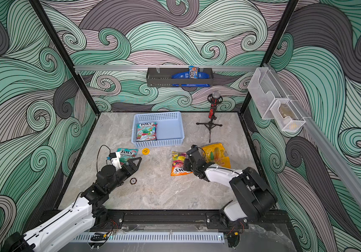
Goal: Put the candies in the basket
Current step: Pick up the candy at the center of the board, then place the candy in the basket.
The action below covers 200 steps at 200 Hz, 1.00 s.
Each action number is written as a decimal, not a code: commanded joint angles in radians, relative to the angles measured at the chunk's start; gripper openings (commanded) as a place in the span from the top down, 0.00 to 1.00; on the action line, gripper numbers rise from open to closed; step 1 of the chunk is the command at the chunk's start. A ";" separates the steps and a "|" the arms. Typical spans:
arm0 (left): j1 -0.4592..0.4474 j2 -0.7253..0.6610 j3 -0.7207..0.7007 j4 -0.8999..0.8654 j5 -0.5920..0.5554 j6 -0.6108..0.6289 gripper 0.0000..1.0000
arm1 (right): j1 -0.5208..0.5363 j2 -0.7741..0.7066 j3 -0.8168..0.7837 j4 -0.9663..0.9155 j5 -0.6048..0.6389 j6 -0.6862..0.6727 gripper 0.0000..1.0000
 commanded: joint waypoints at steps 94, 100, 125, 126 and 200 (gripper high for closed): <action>0.010 0.039 0.058 0.033 -0.084 0.179 0.13 | -0.004 -0.247 0.173 -0.127 -0.083 -0.143 1.00; 0.011 0.064 0.081 0.040 -0.112 0.190 0.13 | -0.005 -0.246 0.197 -0.134 -0.094 -0.146 1.00; 0.019 0.160 0.163 0.013 -0.299 0.128 0.07 | -0.017 -0.213 0.303 -0.143 -0.135 -0.173 1.00; 0.020 0.164 0.163 0.011 -0.304 0.122 0.07 | -0.018 -0.210 0.309 -0.143 -0.136 -0.175 1.00; 0.172 0.302 0.031 0.261 -0.102 0.177 0.16 | -0.079 0.334 0.866 -0.209 -0.108 -0.283 1.00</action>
